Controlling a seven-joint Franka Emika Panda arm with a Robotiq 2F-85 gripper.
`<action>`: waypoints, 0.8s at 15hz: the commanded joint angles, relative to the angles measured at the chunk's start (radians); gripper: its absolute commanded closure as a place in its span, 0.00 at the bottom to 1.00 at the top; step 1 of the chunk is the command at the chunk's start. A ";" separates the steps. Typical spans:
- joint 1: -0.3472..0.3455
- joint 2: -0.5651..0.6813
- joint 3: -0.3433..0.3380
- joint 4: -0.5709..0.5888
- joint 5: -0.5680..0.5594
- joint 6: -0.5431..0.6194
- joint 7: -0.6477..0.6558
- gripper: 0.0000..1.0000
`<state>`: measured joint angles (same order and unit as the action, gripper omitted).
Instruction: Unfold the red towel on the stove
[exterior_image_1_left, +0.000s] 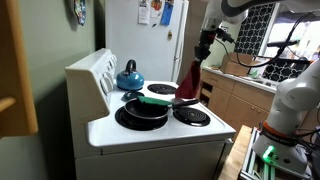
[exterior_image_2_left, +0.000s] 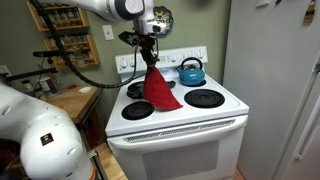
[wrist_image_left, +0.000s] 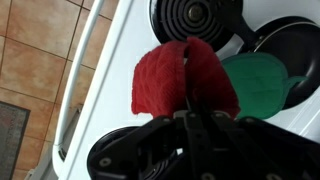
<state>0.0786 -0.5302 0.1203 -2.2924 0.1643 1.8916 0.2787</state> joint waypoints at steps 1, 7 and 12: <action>-0.030 -0.100 -0.011 -0.015 -0.061 -0.075 -0.031 0.99; -0.038 -0.090 -0.004 0.001 -0.051 -0.057 -0.021 0.94; -0.028 -0.089 -0.021 0.027 -0.039 -0.104 -0.051 0.99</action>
<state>0.0468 -0.6190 0.1119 -2.2923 0.1106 1.8372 0.2567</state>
